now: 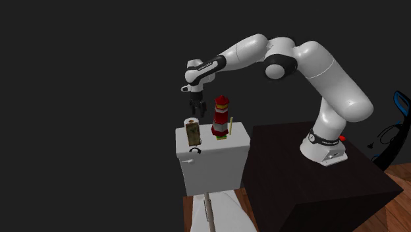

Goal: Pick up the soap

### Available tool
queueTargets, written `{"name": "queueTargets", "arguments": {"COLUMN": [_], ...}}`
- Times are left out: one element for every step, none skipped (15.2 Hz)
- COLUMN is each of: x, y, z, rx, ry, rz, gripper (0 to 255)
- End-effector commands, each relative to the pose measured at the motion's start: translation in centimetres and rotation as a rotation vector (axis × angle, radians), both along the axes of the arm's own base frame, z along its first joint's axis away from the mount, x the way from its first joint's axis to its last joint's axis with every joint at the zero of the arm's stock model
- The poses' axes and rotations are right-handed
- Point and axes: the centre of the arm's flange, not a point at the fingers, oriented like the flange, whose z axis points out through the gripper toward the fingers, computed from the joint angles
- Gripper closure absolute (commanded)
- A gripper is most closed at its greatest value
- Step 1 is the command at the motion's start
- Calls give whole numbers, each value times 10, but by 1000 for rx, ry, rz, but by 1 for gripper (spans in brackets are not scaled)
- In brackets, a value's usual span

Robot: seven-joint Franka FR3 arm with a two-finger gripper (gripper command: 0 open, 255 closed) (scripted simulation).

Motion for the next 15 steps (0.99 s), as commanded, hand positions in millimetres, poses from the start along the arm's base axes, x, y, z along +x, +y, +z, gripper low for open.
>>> {"name": "queueTargets", "arguments": {"x": [3,3,3,3,3,3,3,3,3,3,3,3,3,3,3], "y": [-1,-1,-1,-1,-1,-1,-1,-1,-2,-2,-2,-2,-2,-2,-2], "z": [-9,-15,-20,-25,-31,-39,-39,-39,-39,-39,-39,-39,-39,-39,-39], "rx": [3,3,4,3,3,3,4,3,3,3,3,3,3,3,3], "ry": [-1,-1,-1,-1,-1,-1,-1,-1,-1,-1,-1,-1,-1,-1,-1], "rz": [4,4,4,4,4,4,4,4,4,4,4,4,4,4,4], "gripper": [0,0,0,0,0,0,0,0,255,255,255,255,255,255,255]}}
